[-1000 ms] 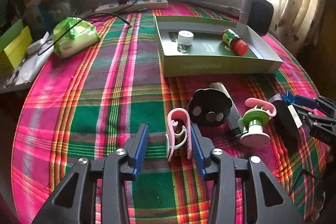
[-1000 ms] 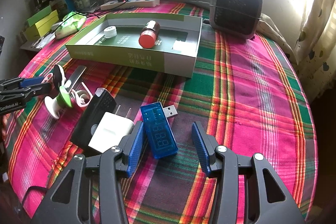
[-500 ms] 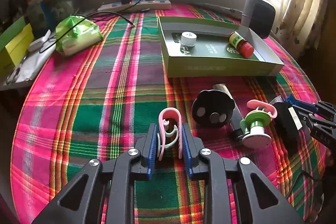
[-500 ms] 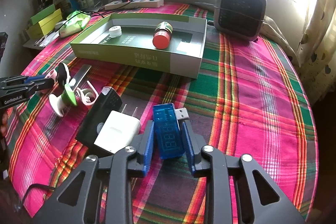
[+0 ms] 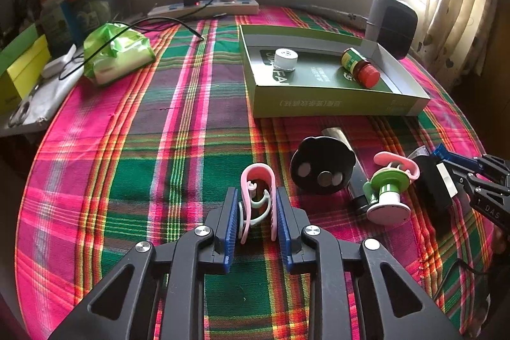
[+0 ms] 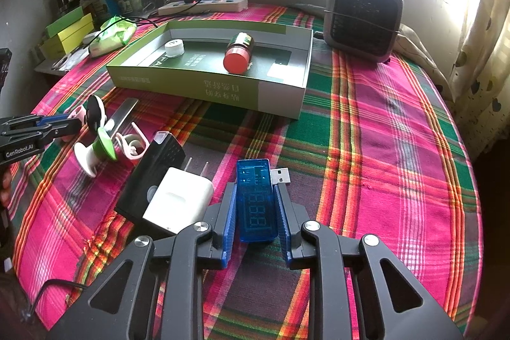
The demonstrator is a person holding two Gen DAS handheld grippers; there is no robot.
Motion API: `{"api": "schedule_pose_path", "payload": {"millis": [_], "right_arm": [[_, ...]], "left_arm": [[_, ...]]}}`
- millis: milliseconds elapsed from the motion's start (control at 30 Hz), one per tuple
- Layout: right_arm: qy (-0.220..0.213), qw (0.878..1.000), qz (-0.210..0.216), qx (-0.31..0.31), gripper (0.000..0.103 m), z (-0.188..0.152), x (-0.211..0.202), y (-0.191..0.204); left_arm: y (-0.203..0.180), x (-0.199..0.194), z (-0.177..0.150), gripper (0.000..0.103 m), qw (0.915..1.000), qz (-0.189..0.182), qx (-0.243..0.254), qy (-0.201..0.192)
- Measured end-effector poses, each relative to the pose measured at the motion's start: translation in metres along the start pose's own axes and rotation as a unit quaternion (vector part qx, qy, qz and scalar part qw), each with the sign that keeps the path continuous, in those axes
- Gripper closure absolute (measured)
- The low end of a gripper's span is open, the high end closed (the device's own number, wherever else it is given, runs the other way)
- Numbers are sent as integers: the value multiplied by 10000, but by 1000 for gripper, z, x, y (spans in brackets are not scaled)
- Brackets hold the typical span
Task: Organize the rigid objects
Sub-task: 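Carry the pink clip with the left gripper while the right gripper carries the USB tester into the box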
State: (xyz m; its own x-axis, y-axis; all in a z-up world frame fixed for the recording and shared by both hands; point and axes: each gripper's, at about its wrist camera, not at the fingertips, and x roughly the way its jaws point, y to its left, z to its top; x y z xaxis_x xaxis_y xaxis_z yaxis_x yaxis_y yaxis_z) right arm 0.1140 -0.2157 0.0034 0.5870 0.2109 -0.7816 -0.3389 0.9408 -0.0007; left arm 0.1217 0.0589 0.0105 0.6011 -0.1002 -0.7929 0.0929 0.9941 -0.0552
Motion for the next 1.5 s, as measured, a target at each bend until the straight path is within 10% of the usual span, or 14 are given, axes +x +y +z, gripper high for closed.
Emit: {"api": "schedule_pose_path", "payload": {"millis": [1500], "right_arm": [[-502, 9986, -17, 157, 79, 94, 4, -9]], "left_arm": [[-35, 3, 100, 81, 9959, -555, 435, -568]]}}
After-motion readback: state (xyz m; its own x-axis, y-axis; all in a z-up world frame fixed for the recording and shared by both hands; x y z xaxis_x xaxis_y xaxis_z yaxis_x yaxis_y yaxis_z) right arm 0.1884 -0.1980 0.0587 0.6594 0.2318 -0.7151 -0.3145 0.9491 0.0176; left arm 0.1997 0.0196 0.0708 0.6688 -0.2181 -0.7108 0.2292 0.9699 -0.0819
